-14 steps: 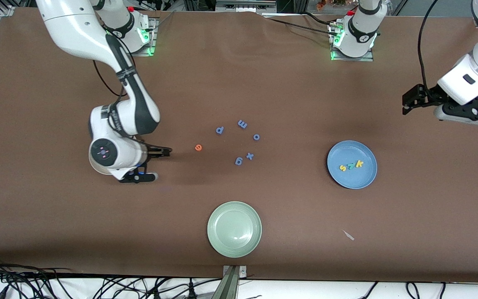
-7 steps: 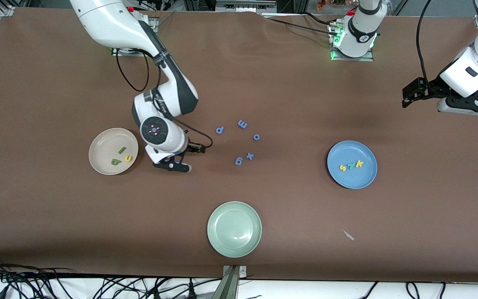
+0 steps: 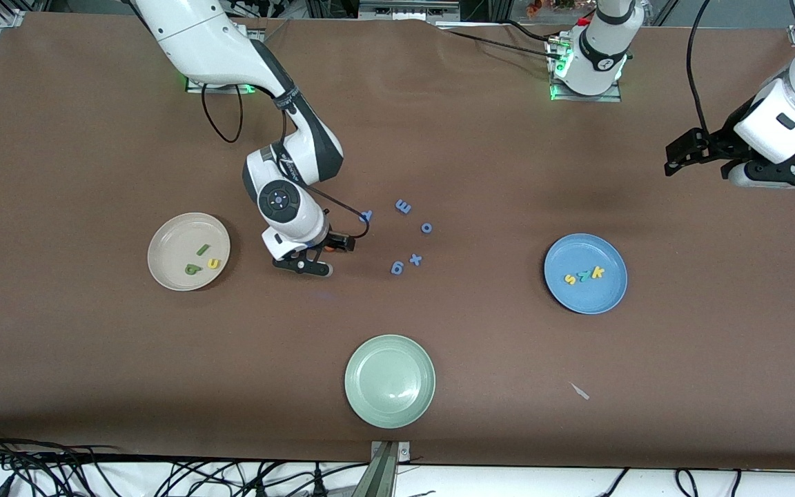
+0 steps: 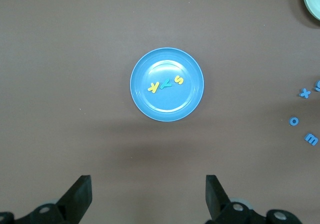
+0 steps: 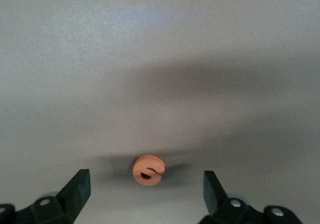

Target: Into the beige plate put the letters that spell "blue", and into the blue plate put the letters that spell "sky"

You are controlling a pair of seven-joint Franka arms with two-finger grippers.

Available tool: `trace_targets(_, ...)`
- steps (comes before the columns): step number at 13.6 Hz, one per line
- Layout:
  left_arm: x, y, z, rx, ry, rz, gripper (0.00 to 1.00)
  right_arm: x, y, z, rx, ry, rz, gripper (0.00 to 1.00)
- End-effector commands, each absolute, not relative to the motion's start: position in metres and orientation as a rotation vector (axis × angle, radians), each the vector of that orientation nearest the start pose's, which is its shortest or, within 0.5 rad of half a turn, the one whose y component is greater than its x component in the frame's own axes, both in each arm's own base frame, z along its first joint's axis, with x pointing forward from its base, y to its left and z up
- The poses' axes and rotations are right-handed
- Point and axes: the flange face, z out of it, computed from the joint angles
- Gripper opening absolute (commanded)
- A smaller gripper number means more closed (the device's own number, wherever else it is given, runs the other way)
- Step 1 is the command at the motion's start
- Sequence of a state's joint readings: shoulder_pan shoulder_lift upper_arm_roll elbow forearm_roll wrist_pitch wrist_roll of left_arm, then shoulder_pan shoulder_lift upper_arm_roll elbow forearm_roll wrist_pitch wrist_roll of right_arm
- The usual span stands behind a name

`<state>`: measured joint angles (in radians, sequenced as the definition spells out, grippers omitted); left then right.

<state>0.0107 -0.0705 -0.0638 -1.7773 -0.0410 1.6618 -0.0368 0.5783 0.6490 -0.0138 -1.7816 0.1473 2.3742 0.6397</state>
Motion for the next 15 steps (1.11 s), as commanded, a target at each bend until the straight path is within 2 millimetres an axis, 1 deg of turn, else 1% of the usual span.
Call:
trace_targets(1, 0.536, -0.033, 0.58, -3.197, -0.014, 0.088, 1.0, 0.535, 0.355, 0.174, -3.065, 0.284, 0.105, 0.99)
trace_targets(2, 0.536, -0.033, 0.581, -3.197, -0.014, 0.088, 1.0, 0.532, 0.354, 0.169, -3.062, 0.285, 0.088, 0.99)
trace_targets(3, 0.535, -0.033, 0.581, -3.194, -0.013, 0.102, 1.0, 0.531, 0.353, 0.168, -3.062, 0.281, 0.086, 0.95)
trace_targets(4, 0.535, -0.032, 0.583, -3.192, -0.012, 0.102, 1.0, 0.531, 0.353, 0.168, -3.062, 0.281, 0.088, 0.88)
trace_targets(6, 0.538, -0.032, 0.584, -3.189, -0.013, 0.122, 1.0, 0.531, 0.353, 0.169, -3.064, 0.278, 0.092, 0.7)
trace_targets(7, 0.54, -0.032, 0.587, -3.189, -0.014, 0.134, 1.0, 0.531, 0.353, 0.168, -3.065, 0.278, 0.094, 0.58)
trace_targets(8, 0.542, -0.032, 0.587, -3.189, -0.013, 0.146, 1.0, 0.531, 0.353, 0.169, -3.064, 0.278, 0.092, 0.48)
trace_targets(10, 0.543, -0.033, 0.588, -3.189, -0.013, 0.149, 1.0, 0.531, 0.353, 0.169, -3.064, 0.283, 0.094, 0.39)
trace_targets(12, 0.542, -0.032, 0.587, -3.188, -0.015, 0.161, 1.0, 0.53, 0.353, 0.168, -3.065, 0.278, 0.096, 0.34)
trace_targets(14, 0.542, -0.032, 0.587, -3.188, -0.015, 0.161, 1.0, 0.534, 0.353, 0.174, -3.059, 0.269, 0.08, 0.24)
trace_targets(15, 0.542, -0.032, 0.587, -3.188, -0.015, 0.163, 1.0, 0.536, 0.353, 0.179, -3.056, 0.265, 0.072, 0.21)
